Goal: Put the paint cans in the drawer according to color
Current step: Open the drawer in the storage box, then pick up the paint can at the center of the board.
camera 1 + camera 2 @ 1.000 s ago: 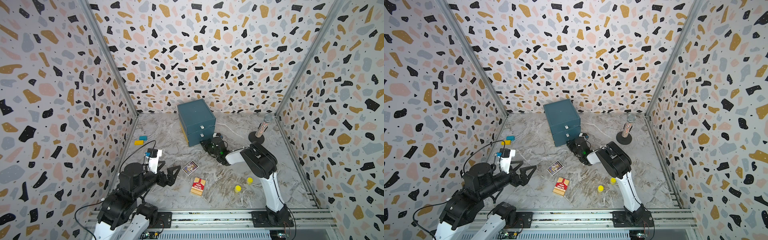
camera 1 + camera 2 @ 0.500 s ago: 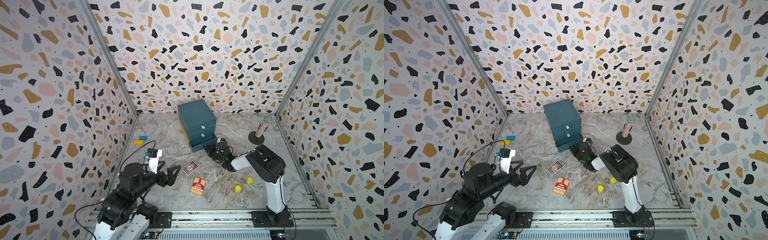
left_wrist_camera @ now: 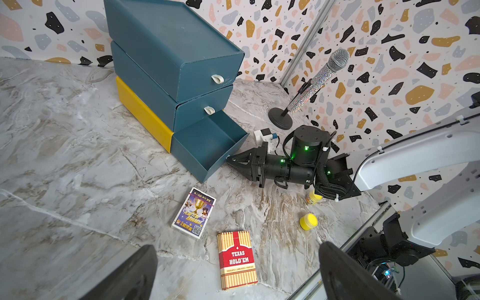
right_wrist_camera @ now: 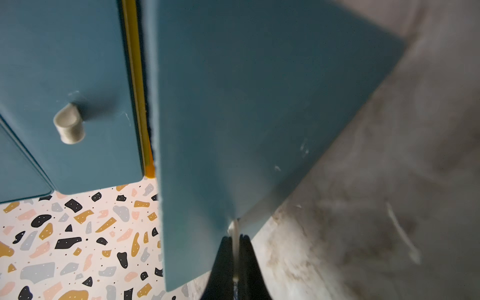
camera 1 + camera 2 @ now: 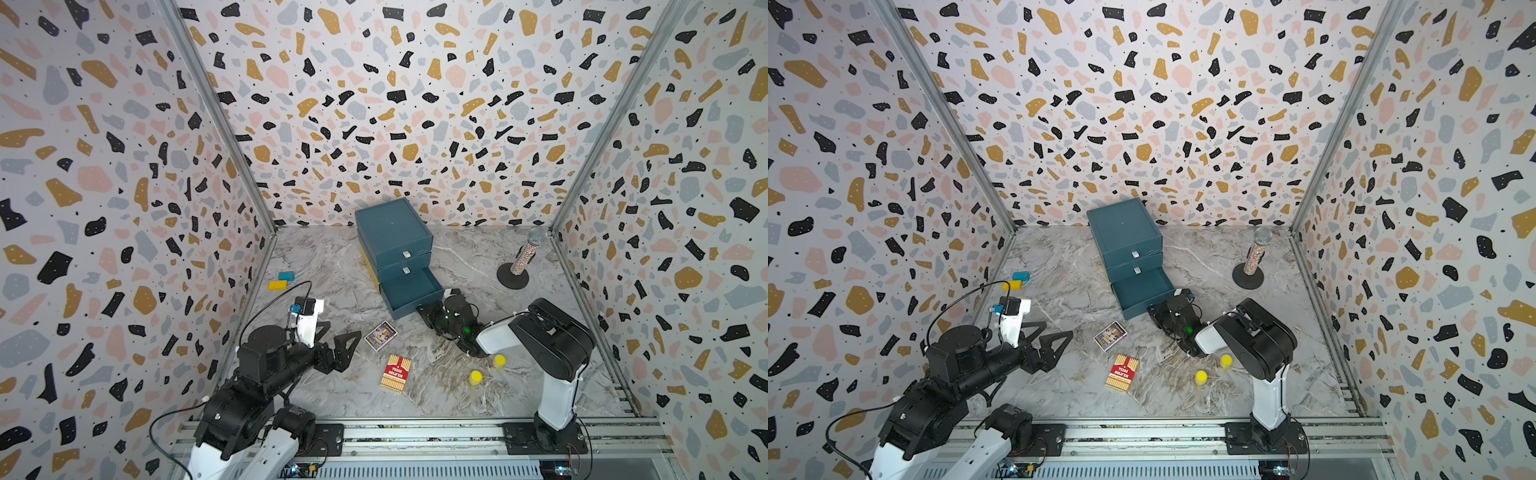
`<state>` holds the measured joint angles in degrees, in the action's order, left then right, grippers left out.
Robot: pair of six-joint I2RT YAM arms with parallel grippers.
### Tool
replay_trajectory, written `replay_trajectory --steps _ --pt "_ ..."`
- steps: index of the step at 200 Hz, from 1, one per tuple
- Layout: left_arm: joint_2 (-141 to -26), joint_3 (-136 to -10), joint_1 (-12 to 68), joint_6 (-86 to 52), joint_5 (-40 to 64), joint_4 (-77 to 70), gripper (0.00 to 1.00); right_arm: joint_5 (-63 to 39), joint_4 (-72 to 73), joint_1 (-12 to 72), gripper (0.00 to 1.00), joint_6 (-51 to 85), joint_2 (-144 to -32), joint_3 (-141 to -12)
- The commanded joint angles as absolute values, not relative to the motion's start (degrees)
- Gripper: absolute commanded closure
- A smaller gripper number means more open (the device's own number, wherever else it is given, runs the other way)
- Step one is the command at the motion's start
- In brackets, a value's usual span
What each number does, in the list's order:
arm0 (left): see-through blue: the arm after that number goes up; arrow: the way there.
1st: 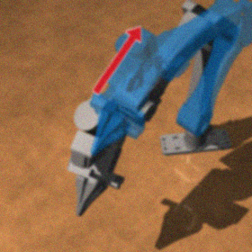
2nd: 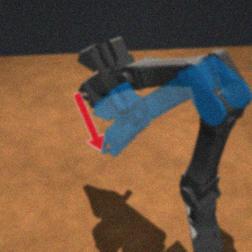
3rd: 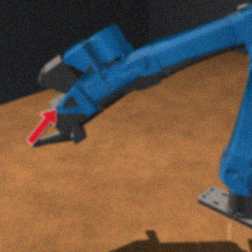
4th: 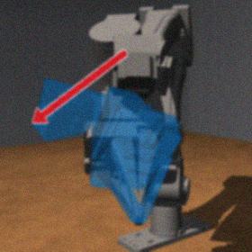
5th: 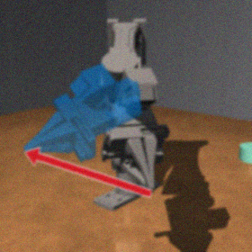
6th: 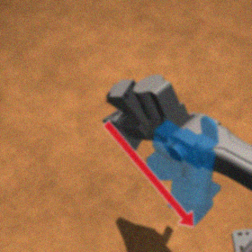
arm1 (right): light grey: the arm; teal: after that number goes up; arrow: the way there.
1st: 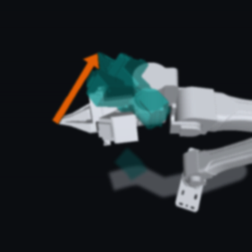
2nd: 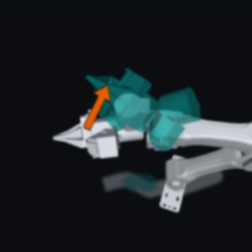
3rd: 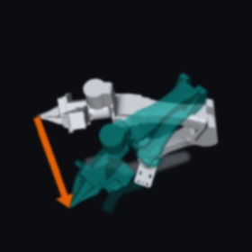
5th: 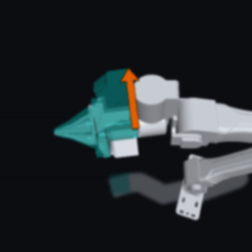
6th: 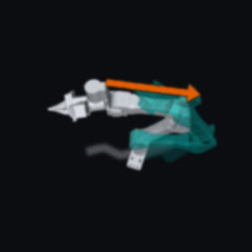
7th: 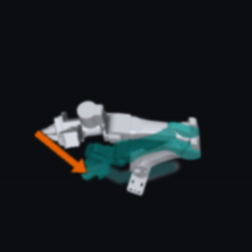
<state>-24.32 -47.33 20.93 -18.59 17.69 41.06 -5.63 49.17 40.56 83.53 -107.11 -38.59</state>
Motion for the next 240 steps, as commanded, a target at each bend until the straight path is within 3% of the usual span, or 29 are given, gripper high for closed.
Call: replay_trajectory --steps 1,83,103,112,122,196,240 --pt "-23.76 -46.93 20.58 -17.58 17.58 38.76 0.00 -5.16 45.67 41.17 1.00 82.73 -102.97 -36.86" --pt "-23.74 -46.88 20.61 -17.58 17.58 38.79 0.00 -5.37 43.90 41.74 1.00 82.76 -101.56 -34.60" --pt "-23.74 -46.92 20.61 -17.62 17.58 38.85 0.00 -5.15 40.55 41.75 0.62 80.72 -99.74 -34.87" --pt "-23.73 -46.88 20.57 -17.59 17.58 38.84 0.00 -4.70 35.70 41.72 0.52 78.35 -97.46 -35.27" --pt "-23.62 -46.93 20.59 -17.62 17.55 38.85 0.00 -3.89 29.92 41.75 0.48 74.98 -94.39 -35.73" --pt "-23.91 -46.87 20.53 -17.34 19.17 38.53 0.00 10.63 -32.84 39.53 0.46 45.71 -67.75 -45.60" --pt "-23.57 -46.52 20.43 -17.31 22.60 37.20 0.00 10.42 -47.93 32.48 0.44 42.28 -61.04 -44.86"
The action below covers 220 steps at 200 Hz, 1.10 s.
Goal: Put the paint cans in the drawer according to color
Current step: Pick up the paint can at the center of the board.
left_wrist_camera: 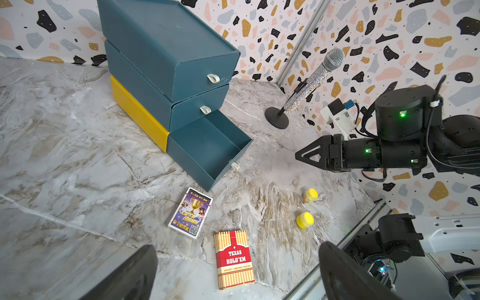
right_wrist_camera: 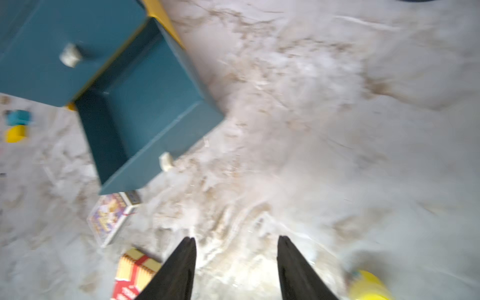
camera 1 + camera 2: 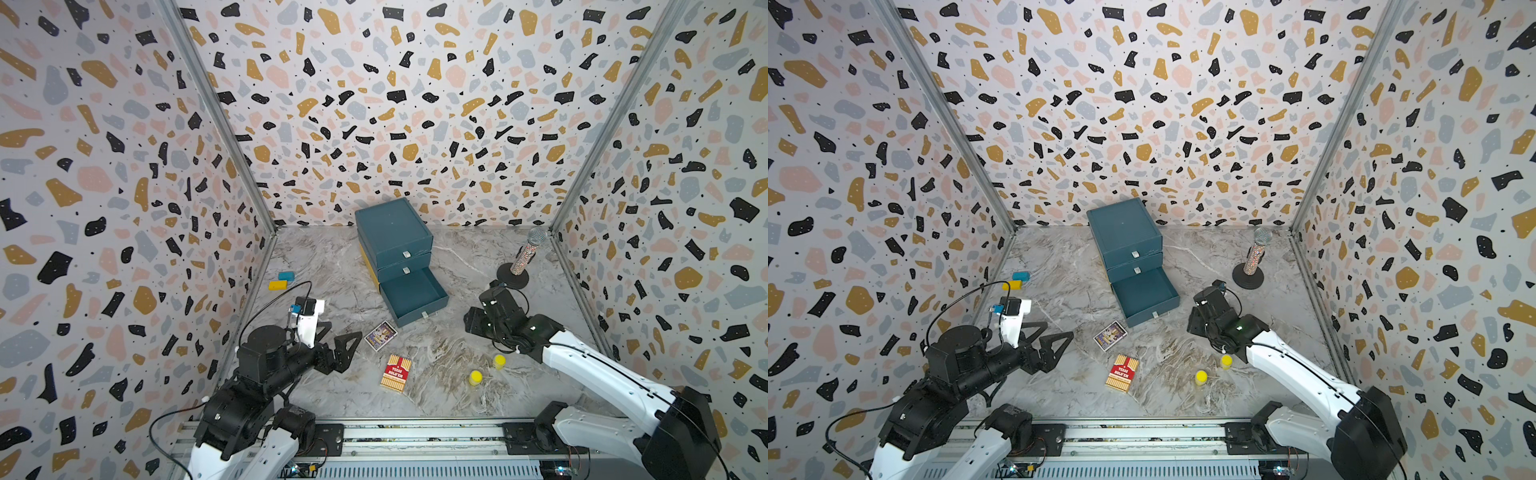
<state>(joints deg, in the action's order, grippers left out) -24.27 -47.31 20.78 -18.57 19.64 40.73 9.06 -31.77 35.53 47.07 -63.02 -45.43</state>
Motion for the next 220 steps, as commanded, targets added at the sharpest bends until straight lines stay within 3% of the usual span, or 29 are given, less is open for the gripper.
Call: replay_trajectory --steps 1,137,220 --pt "-23.56 -46.55 20.41 -17.31 22.68 37.19 0.00 10.22 -47.96 32.41 0.44 42.32 -60.97 -44.76" --pt "-22.74 -46.32 20.41 -17.44 23.87 36.86 0.00 5.40 -43.26 29.23 0.40 44.34 -69.85 -37.17" --pt "-23.01 -46.39 20.47 -17.54 23.55 36.89 0.00 2.48 -39.13 26.31 0.49 41.09 -74.02 -37.88"
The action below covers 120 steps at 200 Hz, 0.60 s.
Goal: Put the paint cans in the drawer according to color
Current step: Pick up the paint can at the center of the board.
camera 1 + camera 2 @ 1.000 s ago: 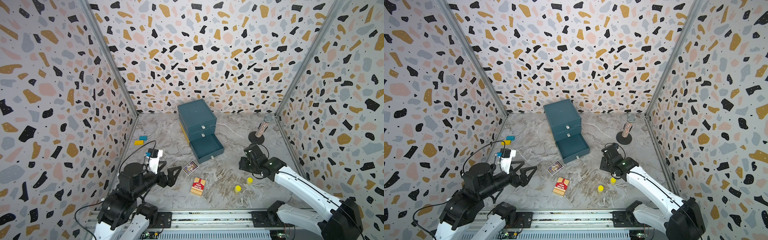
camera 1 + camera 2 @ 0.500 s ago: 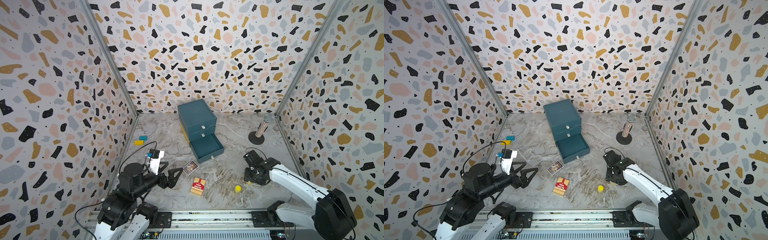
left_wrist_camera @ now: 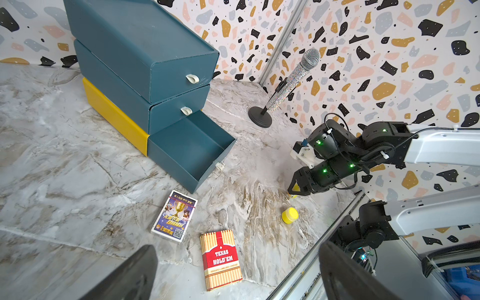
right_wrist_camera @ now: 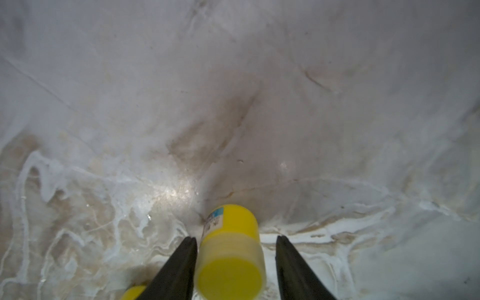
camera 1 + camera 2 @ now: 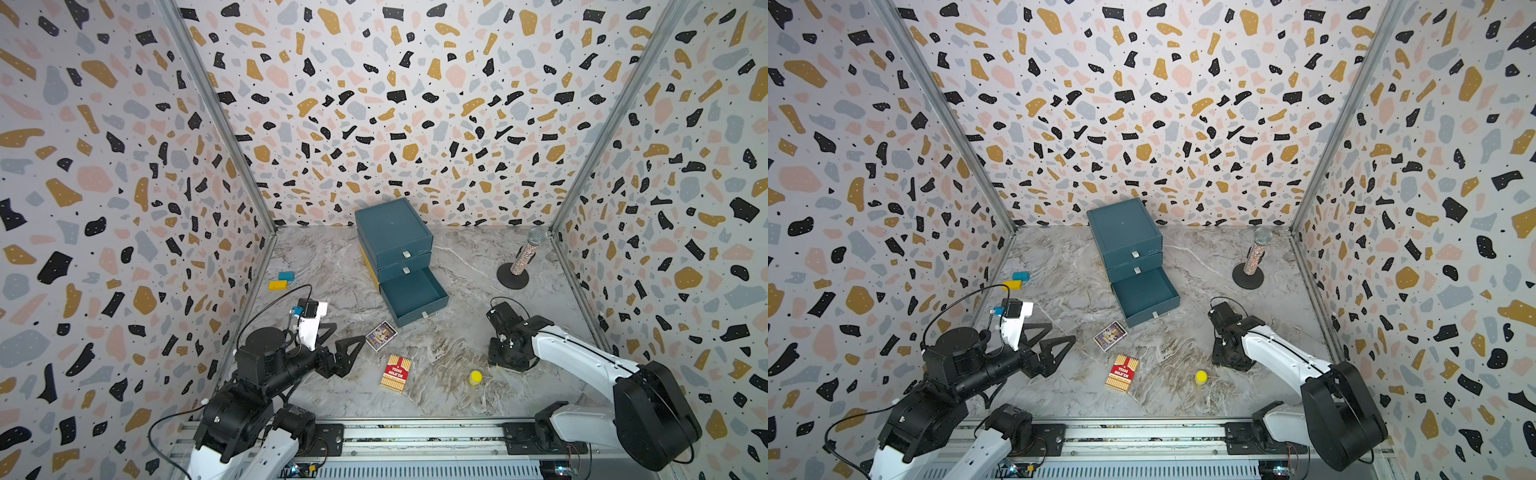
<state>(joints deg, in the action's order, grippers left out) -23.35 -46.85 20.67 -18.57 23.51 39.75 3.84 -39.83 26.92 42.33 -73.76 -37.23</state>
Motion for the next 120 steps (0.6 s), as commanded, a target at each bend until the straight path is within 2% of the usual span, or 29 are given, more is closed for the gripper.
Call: replay_trajectory --steps 1,44,81,120 --pt "-23.02 -46.35 20.47 -17.52 23.51 36.90 0.00 2.47 -39.12 26.30 0.49 41.07 -74.01 -37.88" --pt "-23.11 -46.32 20.43 -17.56 23.06 36.91 0.00 3.22 -39.01 26.36 0.72 38.95 -70.51 -39.50" --pt "-23.70 -46.37 20.47 -17.64 23.00 36.91 0.00 8.30 -41.21 32.40 0.76 34.43 -75.07 -53.86" --pt "-23.58 -46.32 20.43 -17.58 22.59 36.99 0.00 6.09 -40.40 36.76 0.78 32.50 -92.26 -74.91"
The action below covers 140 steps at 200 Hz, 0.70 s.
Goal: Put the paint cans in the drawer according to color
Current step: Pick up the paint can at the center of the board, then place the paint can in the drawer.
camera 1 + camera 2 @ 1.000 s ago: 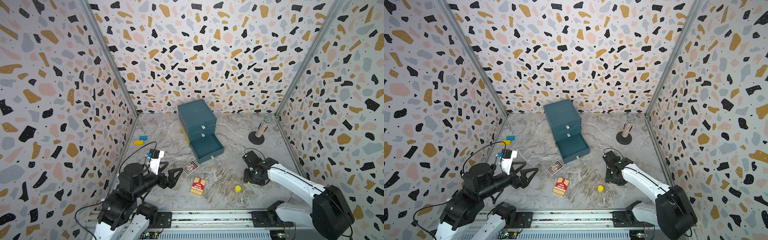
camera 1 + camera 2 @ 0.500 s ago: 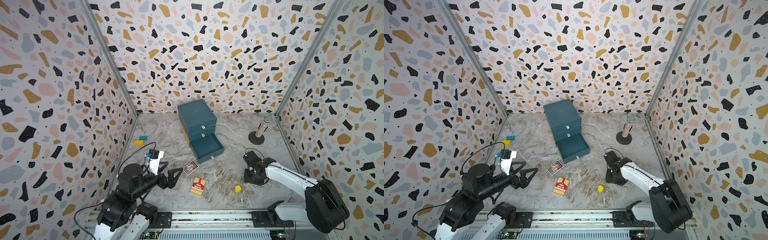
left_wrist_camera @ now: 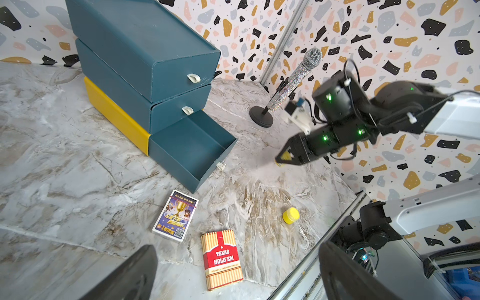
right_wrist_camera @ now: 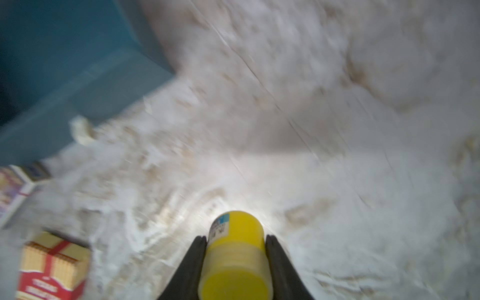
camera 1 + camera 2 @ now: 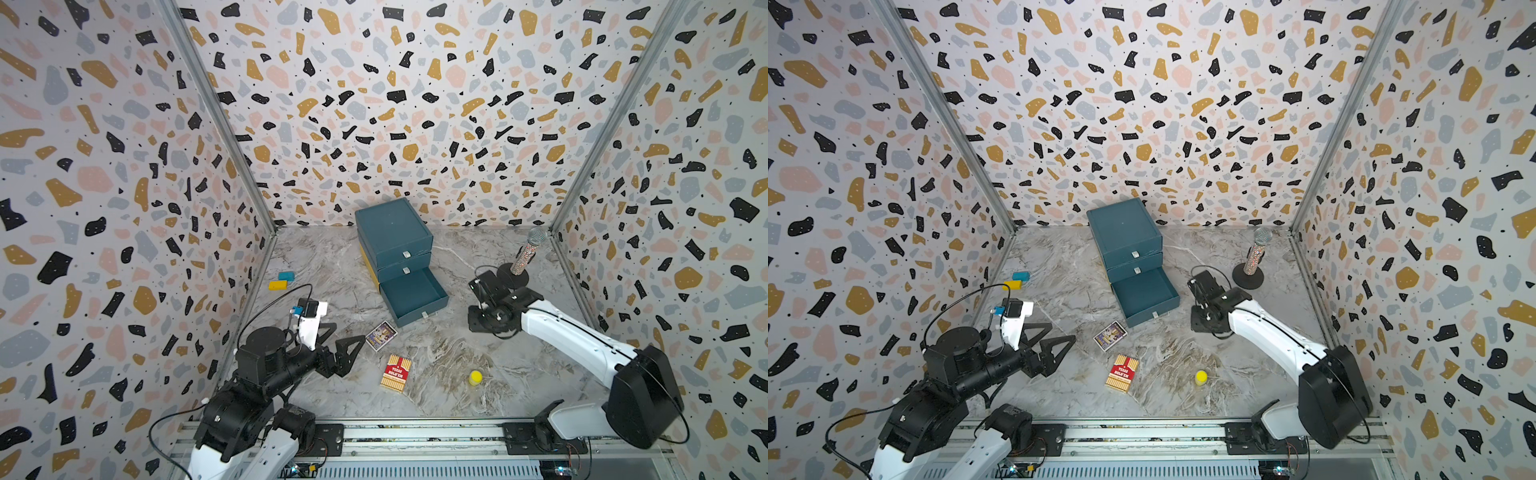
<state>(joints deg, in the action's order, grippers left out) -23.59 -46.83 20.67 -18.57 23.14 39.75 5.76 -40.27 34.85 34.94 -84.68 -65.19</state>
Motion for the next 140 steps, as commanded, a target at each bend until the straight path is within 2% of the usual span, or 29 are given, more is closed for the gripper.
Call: replay_trajectory --steps 1,56,124,140 --pt "-23.57 -46.32 20.41 -17.58 22.63 37.00 0.00 6.08 -40.33 36.79 0.78 32.47 -92.67 -75.29" --pt "-23.83 -46.32 20.45 -17.58 22.63 36.98 0.00 4.13 -38.70 37.53 0.78 32.70 -109.06 -91.58" --pt "-23.81 -46.35 20.45 -17.60 22.32 37.00 0.00 3.76 -35.32 37.62 0.75 32.87 -115.80 -92.81" --pt "-23.74 -46.32 20.40 -17.58 22.39 37.00 0.00 4.05 -34.90 37.60 0.72 32.80 -116.74 -92.90"
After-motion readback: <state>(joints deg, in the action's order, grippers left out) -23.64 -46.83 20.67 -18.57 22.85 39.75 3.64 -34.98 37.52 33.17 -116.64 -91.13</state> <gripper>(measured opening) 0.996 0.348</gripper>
